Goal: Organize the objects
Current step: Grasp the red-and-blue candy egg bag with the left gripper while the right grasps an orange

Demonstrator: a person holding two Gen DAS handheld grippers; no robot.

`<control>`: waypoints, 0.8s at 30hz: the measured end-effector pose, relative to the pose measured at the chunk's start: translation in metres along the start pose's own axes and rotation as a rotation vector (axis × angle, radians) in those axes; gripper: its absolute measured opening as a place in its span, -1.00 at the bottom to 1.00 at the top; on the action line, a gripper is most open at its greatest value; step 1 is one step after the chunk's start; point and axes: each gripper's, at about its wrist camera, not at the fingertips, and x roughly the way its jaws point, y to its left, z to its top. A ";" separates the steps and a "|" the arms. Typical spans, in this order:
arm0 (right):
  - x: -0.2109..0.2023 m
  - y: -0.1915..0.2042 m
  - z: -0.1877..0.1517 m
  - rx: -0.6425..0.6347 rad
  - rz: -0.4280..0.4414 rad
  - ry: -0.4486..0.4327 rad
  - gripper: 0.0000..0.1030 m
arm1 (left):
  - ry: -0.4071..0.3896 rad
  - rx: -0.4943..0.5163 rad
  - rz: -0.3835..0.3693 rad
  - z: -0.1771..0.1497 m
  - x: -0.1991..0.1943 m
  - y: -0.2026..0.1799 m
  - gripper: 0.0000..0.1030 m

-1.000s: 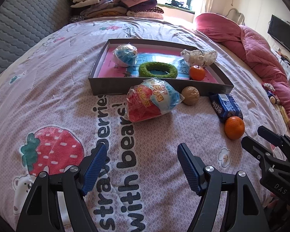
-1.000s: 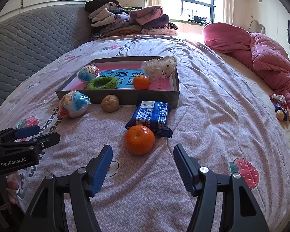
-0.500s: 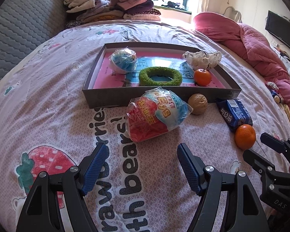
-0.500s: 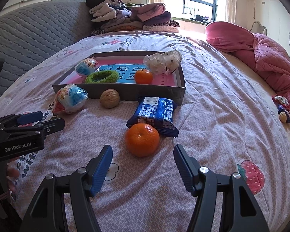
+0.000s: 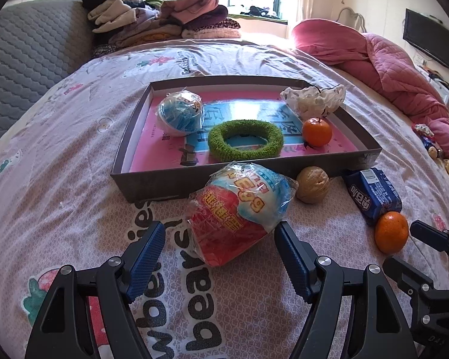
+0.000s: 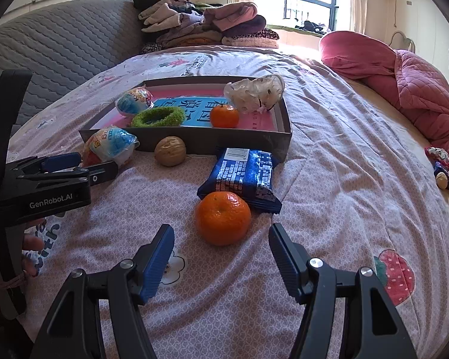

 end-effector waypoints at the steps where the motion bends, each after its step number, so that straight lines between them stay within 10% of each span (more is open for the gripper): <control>1: 0.000 0.000 0.000 0.003 -0.001 -0.002 0.26 | -0.001 0.001 -0.004 0.002 0.001 0.000 0.48; 15: 0.018 0.002 0.006 0.021 -0.044 -0.008 0.26 | 0.003 -0.034 -0.041 0.013 0.017 0.001 0.48; 24: 0.022 0.003 0.006 0.015 -0.035 -0.022 -0.18 | 0.000 -0.079 -0.078 0.016 0.022 0.008 0.40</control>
